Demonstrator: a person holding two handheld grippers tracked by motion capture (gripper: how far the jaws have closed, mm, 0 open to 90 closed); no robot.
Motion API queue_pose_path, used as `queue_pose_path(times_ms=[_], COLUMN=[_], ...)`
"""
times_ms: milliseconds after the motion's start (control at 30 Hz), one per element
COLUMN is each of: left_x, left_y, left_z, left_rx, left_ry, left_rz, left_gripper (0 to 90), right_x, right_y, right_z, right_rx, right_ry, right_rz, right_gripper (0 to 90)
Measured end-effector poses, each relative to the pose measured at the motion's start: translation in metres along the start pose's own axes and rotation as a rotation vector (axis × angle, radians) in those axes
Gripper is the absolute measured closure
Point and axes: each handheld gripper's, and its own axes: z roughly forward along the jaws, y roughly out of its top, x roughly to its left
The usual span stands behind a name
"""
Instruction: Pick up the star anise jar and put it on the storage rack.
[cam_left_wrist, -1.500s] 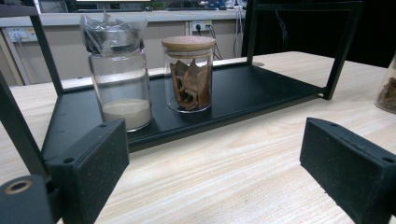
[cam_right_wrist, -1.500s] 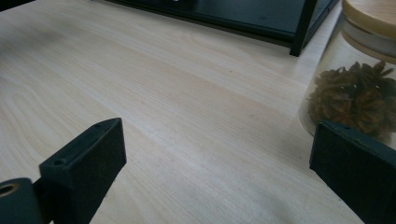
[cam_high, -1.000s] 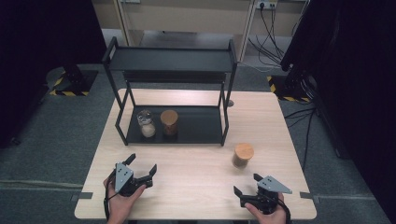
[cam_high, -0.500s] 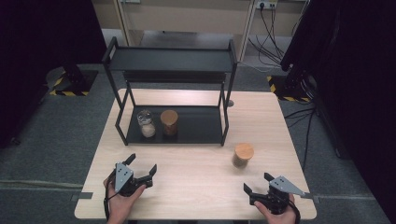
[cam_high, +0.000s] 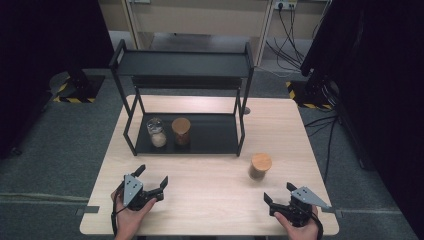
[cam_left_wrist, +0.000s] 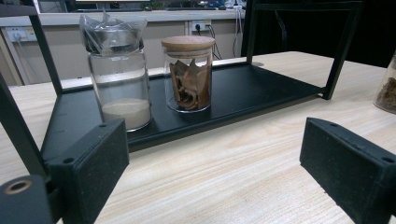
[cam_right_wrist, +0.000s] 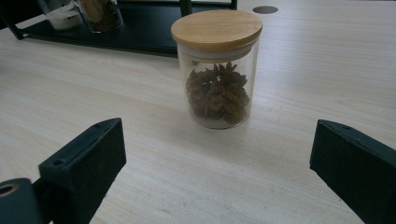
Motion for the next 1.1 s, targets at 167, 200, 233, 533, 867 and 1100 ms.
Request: queue_pose_path(times_ms=[167, 200, 233, 533, 867, 1100], left_x=[0.000, 0.000, 0.000, 0.001, 0.001, 0.001], left_y=[0.000, 0.000, 0.000, 0.000, 0.000, 0.000], left_z=[0.000, 0.000, 0.000, 0.000, -0.001, -0.001], left_rx=[-0.003, -0.003, -0.002, -0.004, -0.007, -0.006], left_ry=[0.000, 0.000, 0.000, -0.001, -0.001, -0.003], left_rz=[-0.001, -0.001, -0.003, -0.008, -0.007, -0.011], left_gripper=[7.5, 7.5, 7.5, 7.4, 7.4, 7.4], right_x=[-0.002, -0.002, -0.003, -0.005, -0.002, 0.000], right_y=[0.003, 0.004, 0.005, 0.014, 0.031, 0.037], right_z=[0.002, 0.002, 0.004, 0.017, 0.048, 0.067], right_rx=[-0.004, -0.005, -0.007, -0.015, -0.012, 0.003], right_ry=[-0.016, -0.021, -0.026, -0.043, -0.054, -0.057], right_rz=[-0.008, -0.010, -0.012, -0.020, -0.070, -0.087], right_gripper=[3.7, 3.7, 3.7, 3.9, 5.6, 8.3])
